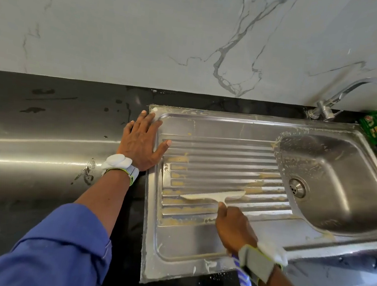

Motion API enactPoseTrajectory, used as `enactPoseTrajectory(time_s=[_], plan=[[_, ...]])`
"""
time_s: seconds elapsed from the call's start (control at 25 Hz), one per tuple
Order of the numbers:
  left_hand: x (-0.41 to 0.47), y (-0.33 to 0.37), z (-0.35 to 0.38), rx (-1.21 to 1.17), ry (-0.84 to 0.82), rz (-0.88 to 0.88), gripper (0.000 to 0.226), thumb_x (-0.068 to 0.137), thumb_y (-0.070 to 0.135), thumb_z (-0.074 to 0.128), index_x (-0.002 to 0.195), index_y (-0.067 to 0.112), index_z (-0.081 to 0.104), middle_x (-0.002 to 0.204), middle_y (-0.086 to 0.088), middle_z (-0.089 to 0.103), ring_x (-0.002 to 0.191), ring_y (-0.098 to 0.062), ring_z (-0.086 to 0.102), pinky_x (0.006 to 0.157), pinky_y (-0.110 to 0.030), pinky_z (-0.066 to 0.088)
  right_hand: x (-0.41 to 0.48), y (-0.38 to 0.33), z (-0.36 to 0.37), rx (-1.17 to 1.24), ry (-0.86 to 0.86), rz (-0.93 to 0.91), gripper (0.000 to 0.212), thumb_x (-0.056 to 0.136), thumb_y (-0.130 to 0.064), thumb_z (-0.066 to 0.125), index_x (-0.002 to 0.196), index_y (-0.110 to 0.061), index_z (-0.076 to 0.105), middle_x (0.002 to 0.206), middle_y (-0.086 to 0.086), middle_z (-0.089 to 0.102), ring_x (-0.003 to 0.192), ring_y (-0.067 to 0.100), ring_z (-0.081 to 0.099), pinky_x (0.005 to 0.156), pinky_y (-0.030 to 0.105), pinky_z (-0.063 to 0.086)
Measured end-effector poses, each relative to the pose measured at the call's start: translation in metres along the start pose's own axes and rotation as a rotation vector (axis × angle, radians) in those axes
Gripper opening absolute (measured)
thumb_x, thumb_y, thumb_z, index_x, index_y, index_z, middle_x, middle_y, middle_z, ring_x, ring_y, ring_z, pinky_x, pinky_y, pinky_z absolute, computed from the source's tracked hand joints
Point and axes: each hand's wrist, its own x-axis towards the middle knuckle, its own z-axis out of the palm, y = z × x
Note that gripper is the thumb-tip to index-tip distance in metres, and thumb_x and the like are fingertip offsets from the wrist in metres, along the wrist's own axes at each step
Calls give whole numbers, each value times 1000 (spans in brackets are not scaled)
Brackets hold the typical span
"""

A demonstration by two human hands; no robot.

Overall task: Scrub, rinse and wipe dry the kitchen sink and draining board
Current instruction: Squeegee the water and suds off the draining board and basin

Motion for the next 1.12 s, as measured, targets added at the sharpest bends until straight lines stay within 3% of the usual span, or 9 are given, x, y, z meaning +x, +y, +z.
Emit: enactPoseTrajectory(time_s=[0.08,0.2,0.28,0.4,0.52,0.6,0.68,0.88,1.12], plan=[[1,-1,2,11,-13,13,75,97,73,26,150,23,44,165,-8,33,158,-27,16,122,-54,23,-20,1,-5,115,-104,7,54,98,-62,26,95,-21,61,86,8,65,68,28,60,73,46,57],[2,-4,4,22,-6,0,75,97,73,25,149,24,45,164,-7,34,158,-26,17,121,-53,23,12,-34,-14,324,-25,-60,56,85,-69,31,69,-25,61,61,4,54,56,26,54,67,51,55],[4,-3,5,31,-1,7,75,97,74,24,148,23,46,164,-7,35,157,-26,18,121,-53,24,52,-74,-24,528,-1,-71,53,93,-57,40,62,-16,55,46,6,48,41,26,49,55,45,50],[6,-2,6,32,3,17,75,98,74,23,149,24,46,164,-6,35,157,-25,17,121,-52,23,112,-130,-35,791,-28,-25,45,103,-37,44,67,-10,47,48,9,41,31,18,38,44,30,45],[8,-5,9,41,12,14,76,98,74,22,150,24,45,164,-6,34,158,-25,17,121,-52,23,145,-152,-26,490,20,-41,50,99,-43,38,86,-2,61,67,15,57,47,26,51,53,33,49],[8,-5,9,33,10,12,76,98,74,22,150,24,45,164,-6,34,158,-25,16,122,-52,22,136,-150,-16,198,136,-49,56,101,-45,37,120,1,63,105,21,69,87,38,66,80,38,51],[8,-2,5,36,-11,1,77,98,75,22,151,24,44,165,-5,33,158,-25,16,122,-52,21,112,-139,-6,86,193,-61,50,106,-38,35,131,0,56,132,22,61,121,40,57,98,38,43],[7,-2,2,14,-41,0,73,98,71,25,150,24,45,164,-6,34,158,-25,16,123,-53,19,65,-104,12,-73,190,-83,51,108,-40,30,119,-1,61,124,23,64,113,42,60,86,38,45],[1,0,3,-26,17,0,68,100,66,26,150,23,44,165,-7,33,158,-26,16,123,-55,20,22,-54,11,-211,174,-73,55,106,-46,28,118,-4,61,124,21,64,115,40,60,93,39,46]])
